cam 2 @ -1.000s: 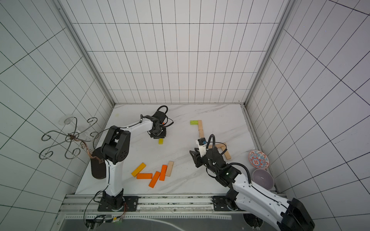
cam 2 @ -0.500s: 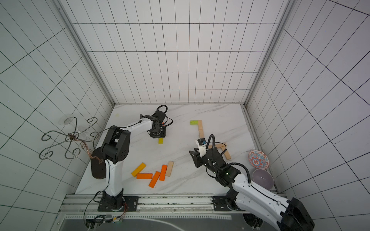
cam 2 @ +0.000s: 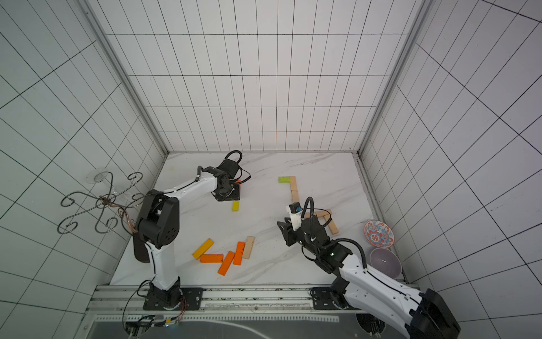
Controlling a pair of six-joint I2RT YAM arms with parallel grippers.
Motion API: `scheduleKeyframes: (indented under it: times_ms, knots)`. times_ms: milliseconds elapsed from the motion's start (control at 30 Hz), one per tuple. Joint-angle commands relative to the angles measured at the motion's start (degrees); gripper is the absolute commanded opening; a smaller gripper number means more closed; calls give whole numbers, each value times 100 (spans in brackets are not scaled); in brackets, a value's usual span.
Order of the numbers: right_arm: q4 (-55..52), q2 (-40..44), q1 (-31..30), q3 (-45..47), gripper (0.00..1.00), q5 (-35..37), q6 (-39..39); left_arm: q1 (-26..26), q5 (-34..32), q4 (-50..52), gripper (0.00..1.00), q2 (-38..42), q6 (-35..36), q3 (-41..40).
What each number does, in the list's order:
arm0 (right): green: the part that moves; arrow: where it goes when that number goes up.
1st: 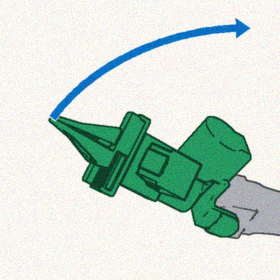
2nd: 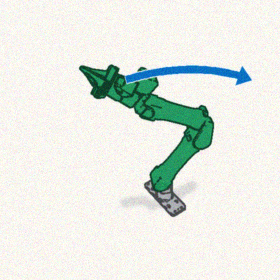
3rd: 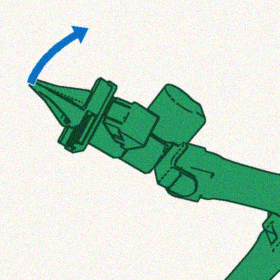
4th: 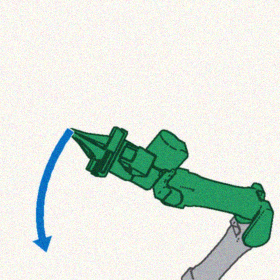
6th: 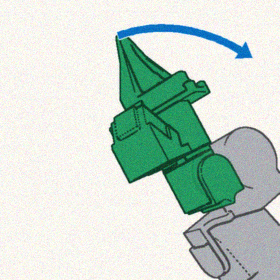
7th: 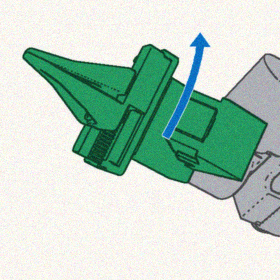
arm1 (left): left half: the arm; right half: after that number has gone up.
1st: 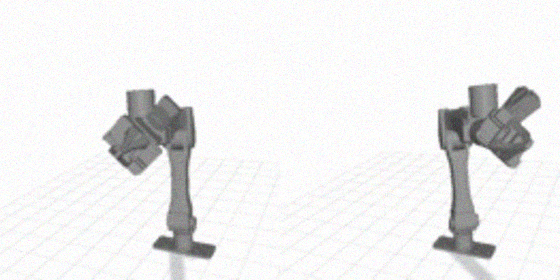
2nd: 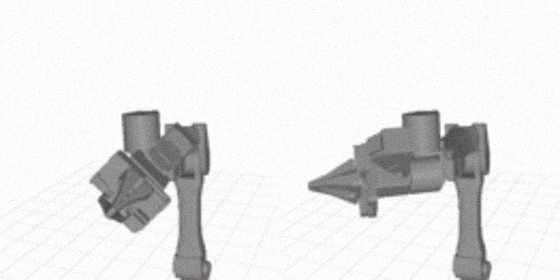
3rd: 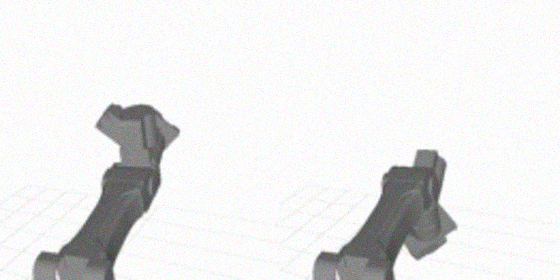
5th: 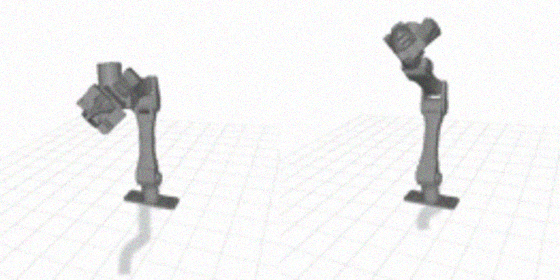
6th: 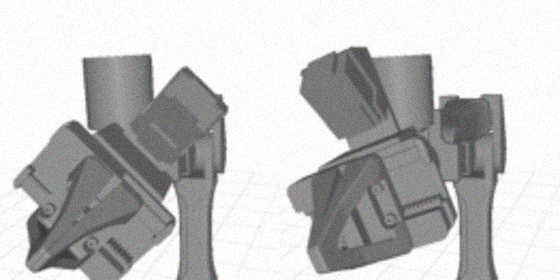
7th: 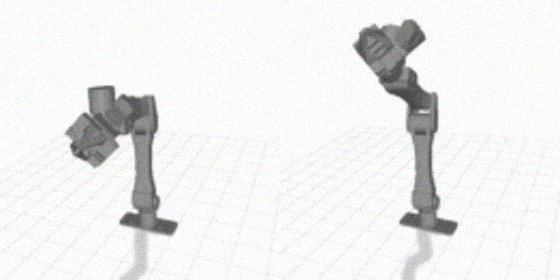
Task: Assemble a giraffe with building blocks
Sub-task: Pick up the building block from the center of the board.
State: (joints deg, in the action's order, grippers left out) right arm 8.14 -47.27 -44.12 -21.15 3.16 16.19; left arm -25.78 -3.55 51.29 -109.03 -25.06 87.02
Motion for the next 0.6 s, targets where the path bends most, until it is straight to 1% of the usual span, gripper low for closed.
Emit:
scheduleKeyframes:
  times_ms: [0, 133, 267, 433, 567]
  knots:
    - [-46, -35, 52, -24, 39, 91, -118, -248, -229, 64, 59, 846, -58, -104]
    - [-246, -96, 52, -250, 39, 185, -264, -335, -236, 111, 59, 1569, -58, -439]
    - [-313, -42, 52, -307, 39, 176, -218, -383, -153, 173, 59, 2220, 16, -901]
    - [-313, 2, 44, -278, 39, 25, -151, -639, 90, 72, 58, 2793, -46, -1746]
    - [-152, 50, 27, -141, 39, -108, -109, -965, 250, -98, 58, 3016, -236, -2368]
